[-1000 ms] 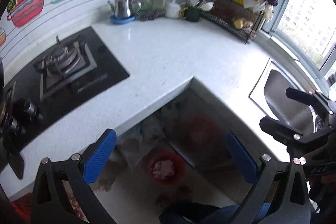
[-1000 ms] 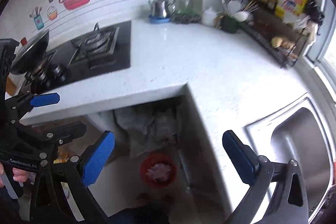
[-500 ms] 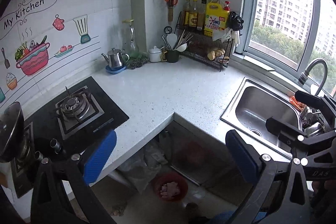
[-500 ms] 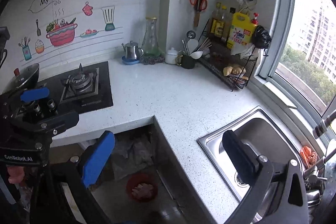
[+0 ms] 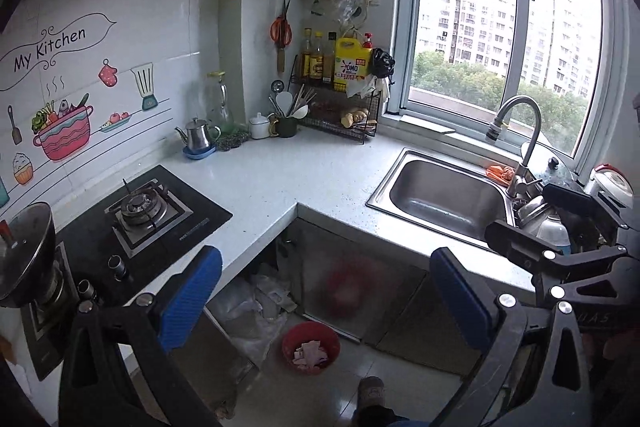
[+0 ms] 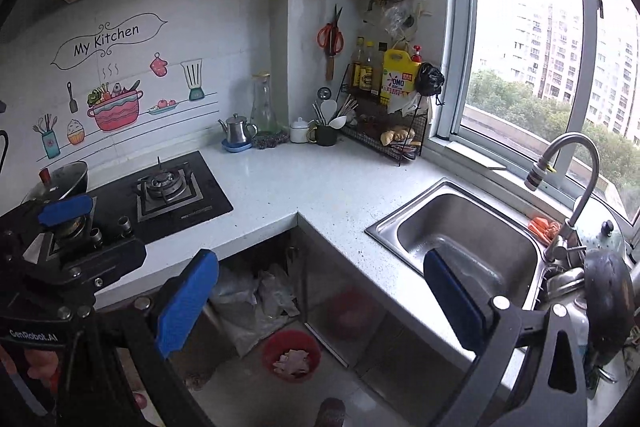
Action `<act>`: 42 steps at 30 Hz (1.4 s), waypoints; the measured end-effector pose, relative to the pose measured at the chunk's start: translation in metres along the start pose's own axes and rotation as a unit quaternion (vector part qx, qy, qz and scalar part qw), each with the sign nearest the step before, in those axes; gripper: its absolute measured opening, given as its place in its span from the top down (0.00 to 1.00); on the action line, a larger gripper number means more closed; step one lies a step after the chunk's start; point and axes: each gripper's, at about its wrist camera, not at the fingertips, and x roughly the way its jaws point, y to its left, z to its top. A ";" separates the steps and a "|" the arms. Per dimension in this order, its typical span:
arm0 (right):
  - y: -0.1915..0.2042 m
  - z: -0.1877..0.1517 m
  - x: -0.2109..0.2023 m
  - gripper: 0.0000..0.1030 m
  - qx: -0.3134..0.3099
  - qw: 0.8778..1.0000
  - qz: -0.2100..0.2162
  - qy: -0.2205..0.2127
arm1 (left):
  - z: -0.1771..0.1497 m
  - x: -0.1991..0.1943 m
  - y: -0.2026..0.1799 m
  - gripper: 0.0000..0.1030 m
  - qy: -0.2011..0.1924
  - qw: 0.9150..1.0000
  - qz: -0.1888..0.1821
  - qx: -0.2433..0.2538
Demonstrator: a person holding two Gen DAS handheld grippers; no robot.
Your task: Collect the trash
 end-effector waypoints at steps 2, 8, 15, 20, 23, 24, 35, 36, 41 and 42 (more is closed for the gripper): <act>0.004 -0.006 -0.009 0.01 0.003 1.000 -0.001 0.004 | -0.007 -0.014 -0.001 0.00 -0.003 1.000 0.001 -0.002; 0.010 -0.022 -0.033 0.01 0.017 1.000 -0.003 0.011 | -0.026 -0.039 -0.009 0.00 0.001 1.000 0.001 0.000; 0.013 -0.029 -0.046 0.01 0.011 1.000 -0.008 0.010 | -0.036 -0.057 -0.018 0.00 -0.006 1.000 0.006 -0.006; 0.014 -0.034 -0.053 0.01 0.009 1.000 -0.010 0.006 | -0.038 -0.062 -0.025 0.00 -0.003 1.000 0.005 -0.009; 0.012 -0.034 -0.052 0.01 0.010 1.000 -0.010 0.008 | -0.041 -0.065 -0.031 0.00 -0.004 1.000 0.006 -0.003; 0.012 -0.036 -0.053 0.01 0.010 1.000 -0.011 0.007 | -0.042 -0.065 -0.032 0.00 -0.004 1.000 0.006 -0.001; 0.020 -0.045 -0.057 0.01 0.010 1.000 -0.017 0.011 | -0.050 -0.068 -0.037 0.00 0.001 1.000 0.015 -0.001; 0.021 -0.046 -0.057 0.01 0.011 1.000 -0.017 0.011 | -0.050 -0.068 -0.038 0.00 0.001 1.000 0.018 -0.001; 0.021 -0.046 -0.059 0.01 0.012 1.000 -0.016 0.009 | -0.051 -0.065 -0.039 0.00 0.007 1.000 0.028 0.002; 0.020 -0.045 -0.059 0.01 0.013 1.000 -0.015 0.009 | -0.051 -0.065 -0.039 0.00 0.008 1.000 0.028 0.003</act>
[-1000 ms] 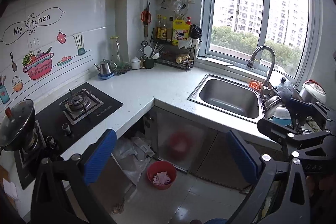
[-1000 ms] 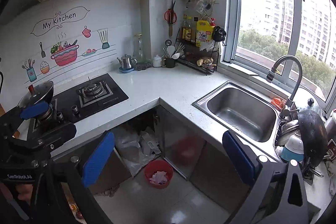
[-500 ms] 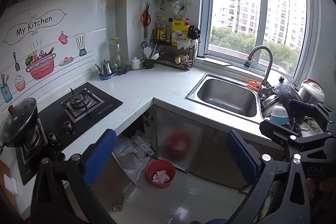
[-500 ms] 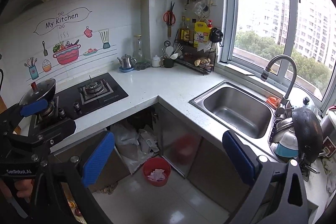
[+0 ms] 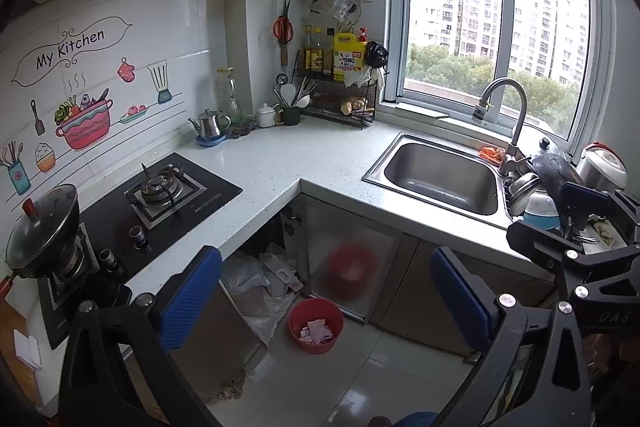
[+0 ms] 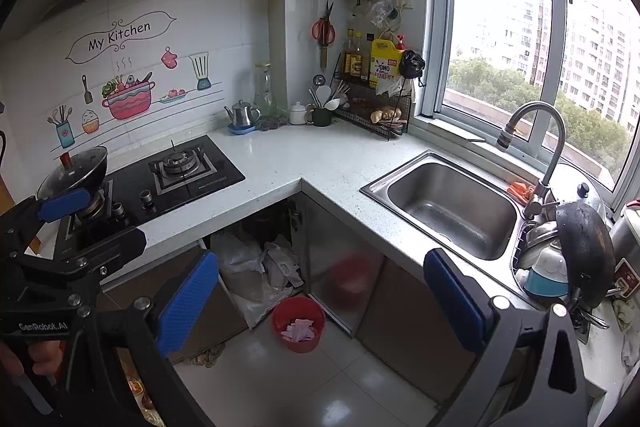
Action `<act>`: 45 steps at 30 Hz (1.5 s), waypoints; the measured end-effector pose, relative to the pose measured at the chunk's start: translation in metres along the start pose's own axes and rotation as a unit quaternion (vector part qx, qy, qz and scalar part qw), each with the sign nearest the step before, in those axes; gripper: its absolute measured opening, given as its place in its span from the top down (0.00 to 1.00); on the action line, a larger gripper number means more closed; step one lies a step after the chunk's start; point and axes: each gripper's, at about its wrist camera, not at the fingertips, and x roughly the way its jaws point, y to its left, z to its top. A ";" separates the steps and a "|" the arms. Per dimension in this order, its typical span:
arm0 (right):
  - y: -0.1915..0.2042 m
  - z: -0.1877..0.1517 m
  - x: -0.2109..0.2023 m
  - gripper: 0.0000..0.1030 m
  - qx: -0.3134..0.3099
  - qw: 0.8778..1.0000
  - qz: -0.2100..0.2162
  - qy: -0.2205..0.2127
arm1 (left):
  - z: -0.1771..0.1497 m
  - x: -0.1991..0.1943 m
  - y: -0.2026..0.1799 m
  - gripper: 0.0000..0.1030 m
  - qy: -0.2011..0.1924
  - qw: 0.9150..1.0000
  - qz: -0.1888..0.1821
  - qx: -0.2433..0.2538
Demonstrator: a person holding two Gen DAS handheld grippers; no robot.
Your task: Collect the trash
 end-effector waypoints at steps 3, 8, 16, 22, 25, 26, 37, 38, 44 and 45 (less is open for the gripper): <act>-0.002 0.000 0.001 0.01 -0.001 1.000 0.000 0.001 | 0.000 0.000 0.001 0.00 0.002 1.000 -0.001 0.000; 0.000 0.001 0.003 0.01 -0.001 1.000 0.002 0.002 | 0.001 0.001 0.003 0.00 0.004 1.000 -0.002 0.002; 0.000 -0.001 0.005 0.01 -0.001 1.000 0.004 0.006 | 0.003 0.002 0.001 0.00 0.003 1.000 0.000 0.006; -0.004 -0.001 0.006 0.01 0.003 1.000 0.003 0.009 | 0.003 0.007 0.001 0.00 0.006 1.000 0.002 0.009; -0.005 0.000 0.008 0.01 0.005 1.000 0.003 0.012 | 0.003 0.009 0.001 0.00 0.007 1.000 0.004 0.013; -0.005 0.000 0.009 0.01 0.005 1.000 0.003 0.014 | 0.003 0.009 0.001 0.00 0.008 1.000 0.005 0.014; 0.002 0.002 0.011 0.01 0.007 1.000 0.002 0.020 | 0.002 0.013 -0.001 0.00 0.013 1.000 0.007 0.021; 0.002 0.002 0.011 0.01 0.007 1.000 0.001 0.020 | 0.002 0.013 0.000 0.00 0.012 1.000 0.007 0.021; 0.004 0.002 0.011 0.01 0.009 1.000 0.000 0.019 | 0.001 0.013 -0.001 0.00 0.013 1.000 0.007 0.021; 0.005 0.002 0.011 0.01 0.009 1.000 0.000 0.020 | 0.001 0.013 -0.002 0.00 0.013 1.000 0.008 0.021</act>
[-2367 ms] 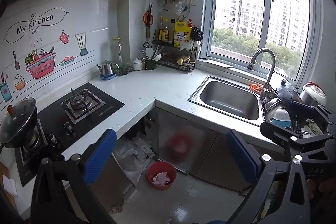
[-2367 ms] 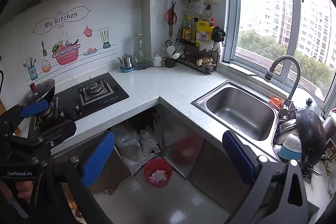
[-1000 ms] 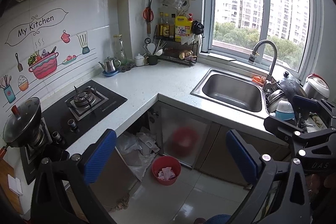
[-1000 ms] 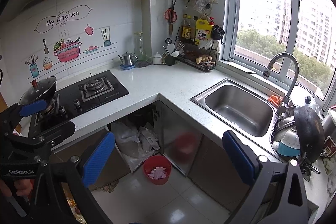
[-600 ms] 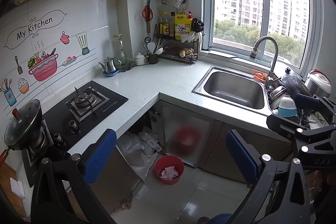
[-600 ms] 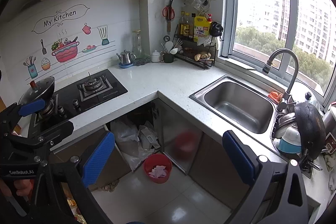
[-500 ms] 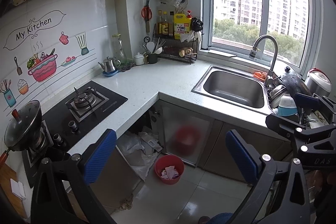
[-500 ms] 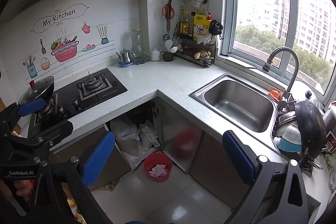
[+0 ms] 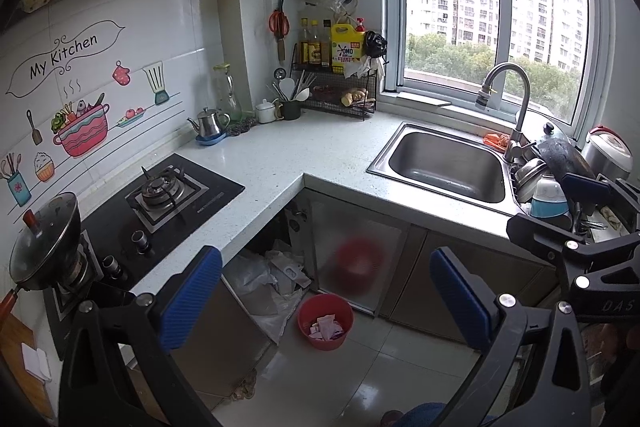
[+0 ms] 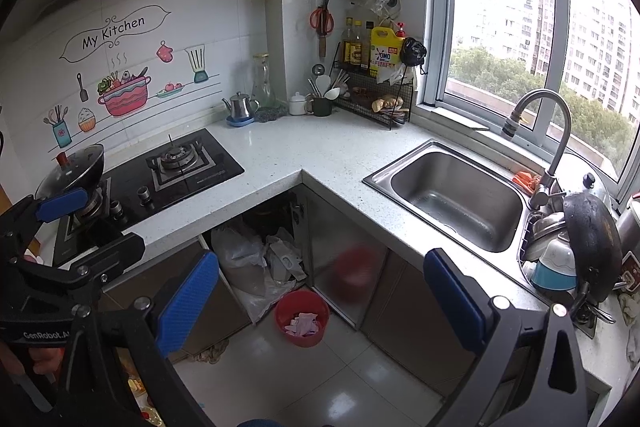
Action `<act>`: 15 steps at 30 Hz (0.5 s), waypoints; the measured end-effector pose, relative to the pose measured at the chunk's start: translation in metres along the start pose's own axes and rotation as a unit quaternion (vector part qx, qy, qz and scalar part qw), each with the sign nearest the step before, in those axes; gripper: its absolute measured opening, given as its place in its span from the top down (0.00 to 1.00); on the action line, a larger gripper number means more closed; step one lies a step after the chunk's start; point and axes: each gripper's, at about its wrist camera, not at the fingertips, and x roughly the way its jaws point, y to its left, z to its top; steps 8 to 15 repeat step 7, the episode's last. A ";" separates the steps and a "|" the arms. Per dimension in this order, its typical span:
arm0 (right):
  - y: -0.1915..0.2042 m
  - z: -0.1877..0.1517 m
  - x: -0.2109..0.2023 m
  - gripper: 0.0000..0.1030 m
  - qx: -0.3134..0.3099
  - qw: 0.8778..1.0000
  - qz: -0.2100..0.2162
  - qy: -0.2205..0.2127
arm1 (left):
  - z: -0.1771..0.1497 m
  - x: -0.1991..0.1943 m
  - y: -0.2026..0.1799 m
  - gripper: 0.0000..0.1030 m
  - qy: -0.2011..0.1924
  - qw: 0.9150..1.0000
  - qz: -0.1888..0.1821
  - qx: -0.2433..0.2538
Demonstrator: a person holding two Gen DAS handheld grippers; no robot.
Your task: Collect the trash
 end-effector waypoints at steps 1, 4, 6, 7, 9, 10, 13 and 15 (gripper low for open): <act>0.000 0.000 0.000 0.01 0.000 1.000 0.000 0.002 | 0.000 0.000 0.000 0.00 0.000 1.000 0.001 0.000; 0.002 0.000 0.000 0.01 0.000 1.000 0.001 0.003 | -0.001 0.000 0.001 0.00 0.001 1.000 -0.001 0.000; 0.004 0.000 -0.001 0.01 -0.001 1.000 0.001 0.003 | -0.002 -0.001 0.002 0.00 0.001 1.000 -0.002 0.001; 0.005 0.000 -0.001 0.01 -0.001 1.000 0.001 0.003 | -0.003 -0.001 0.002 0.00 0.001 1.000 -0.002 0.002; 0.005 0.000 -0.001 0.01 -0.001 1.000 0.001 0.003 | -0.003 -0.001 0.002 0.00 0.001 1.000 -0.002 0.002; 0.005 0.000 -0.001 0.01 -0.001 1.000 0.001 0.003 | -0.003 -0.001 0.002 0.00 0.001 1.000 -0.002 0.002; 0.005 0.000 -0.001 0.01 -0.001 1.000 0.001 0.003 | -0.003 -0.001 0.002 0.00 0.001 1.000 -0.002 0.002; 0.005 0.000 -0.001 0.01 -0.001 1.000 0.001 0.003 | -0.003 -0.001 0.002 0.00 0.001 1.000 -0.002 0.002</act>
